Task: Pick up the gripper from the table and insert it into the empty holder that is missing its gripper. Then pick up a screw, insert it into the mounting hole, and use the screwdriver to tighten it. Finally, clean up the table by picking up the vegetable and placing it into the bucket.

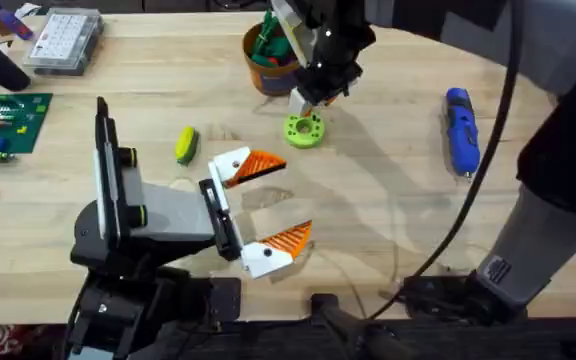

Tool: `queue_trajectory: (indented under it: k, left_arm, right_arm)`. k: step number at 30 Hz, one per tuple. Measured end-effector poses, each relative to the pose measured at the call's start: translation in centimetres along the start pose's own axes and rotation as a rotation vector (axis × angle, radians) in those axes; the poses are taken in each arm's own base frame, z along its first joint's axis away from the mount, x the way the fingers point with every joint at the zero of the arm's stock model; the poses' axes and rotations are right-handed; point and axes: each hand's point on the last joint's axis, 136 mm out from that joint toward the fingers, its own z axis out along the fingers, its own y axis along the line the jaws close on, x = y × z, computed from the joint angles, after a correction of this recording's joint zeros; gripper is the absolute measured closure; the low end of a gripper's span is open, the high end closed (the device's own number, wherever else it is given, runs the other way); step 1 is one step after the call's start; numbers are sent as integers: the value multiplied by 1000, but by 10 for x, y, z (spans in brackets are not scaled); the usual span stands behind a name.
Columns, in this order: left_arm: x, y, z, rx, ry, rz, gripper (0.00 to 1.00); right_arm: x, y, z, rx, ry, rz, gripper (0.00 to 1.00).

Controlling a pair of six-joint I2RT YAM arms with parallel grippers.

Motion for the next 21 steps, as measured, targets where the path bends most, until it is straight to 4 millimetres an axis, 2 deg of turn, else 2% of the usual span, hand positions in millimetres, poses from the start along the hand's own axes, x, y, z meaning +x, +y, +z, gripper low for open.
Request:
queue_trajectory:
  k: [21]
  left_arm:
    - [0, 0, 0, 0, 0, 0, 10]
  right_arm:
    - [1, 0, 4, 0, 9, 1, 578]
